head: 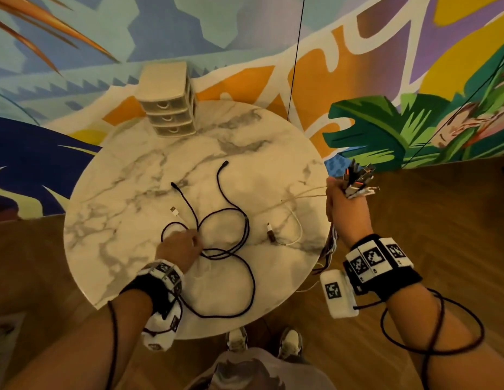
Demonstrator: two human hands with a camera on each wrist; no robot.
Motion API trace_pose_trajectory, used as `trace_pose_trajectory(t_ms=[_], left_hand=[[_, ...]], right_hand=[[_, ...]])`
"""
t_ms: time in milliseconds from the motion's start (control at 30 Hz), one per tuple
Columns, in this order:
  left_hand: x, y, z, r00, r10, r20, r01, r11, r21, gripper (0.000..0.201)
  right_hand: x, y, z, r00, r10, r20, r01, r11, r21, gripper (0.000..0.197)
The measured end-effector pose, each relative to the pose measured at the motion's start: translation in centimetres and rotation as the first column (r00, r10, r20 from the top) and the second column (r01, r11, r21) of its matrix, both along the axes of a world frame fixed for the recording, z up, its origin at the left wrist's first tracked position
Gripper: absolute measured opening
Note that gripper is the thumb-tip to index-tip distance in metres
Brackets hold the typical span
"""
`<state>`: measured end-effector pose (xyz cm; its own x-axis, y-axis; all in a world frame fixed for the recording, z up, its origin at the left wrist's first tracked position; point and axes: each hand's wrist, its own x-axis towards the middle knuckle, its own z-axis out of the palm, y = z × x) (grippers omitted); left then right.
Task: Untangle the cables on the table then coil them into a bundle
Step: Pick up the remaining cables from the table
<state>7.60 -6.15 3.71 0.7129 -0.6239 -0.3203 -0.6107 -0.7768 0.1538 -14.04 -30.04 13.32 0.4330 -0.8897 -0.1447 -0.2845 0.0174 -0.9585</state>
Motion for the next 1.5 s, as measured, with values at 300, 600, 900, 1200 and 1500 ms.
trace_pose_trajectory(t_ms=[300,600,900,1200,1500], left_hand=[[4.0,-2.2,5.2,0.987,0.145,0.067,-0.120,0.948,-0.295,0.026],[1.0,-4.3,12.7,0.960,-0.043,0.277,0.193,0.816,-0.544,0.025],[-2.4,-6.9,13.7,0.891,-0.272,0.364,0.410,0.825,-0.388,0.027],[-2.0,-7.4,10.4,0.938,-0.260,0.228,0.333,0.859,-0.388,0.021],[4.6,-1.9,1.9,1.000,0.027,0.014,-0.024,0.984,-0.175,0.032]], right_hand=[[-1.0,0.2,-1.2,0.992,-0.122,-0.040,0.126,0.987,0.105,0.030],[-0.4,-0.3,-2.7,0.995,-0.061,-0.084,0.057,0.997,-0.050,0.025],[5.2,3.3,3.6,0.974,0.192,0.123,-0.170,0.970,-0.171,0.028],[6.2,3.7,3.4,0.936,0.352,-0.012,-0.351,0.929,-0.113,0.011],[3.5,-0.1,3.4,0.992,0.085,0.090,-0.077,0.993,-0.094,0.037]])
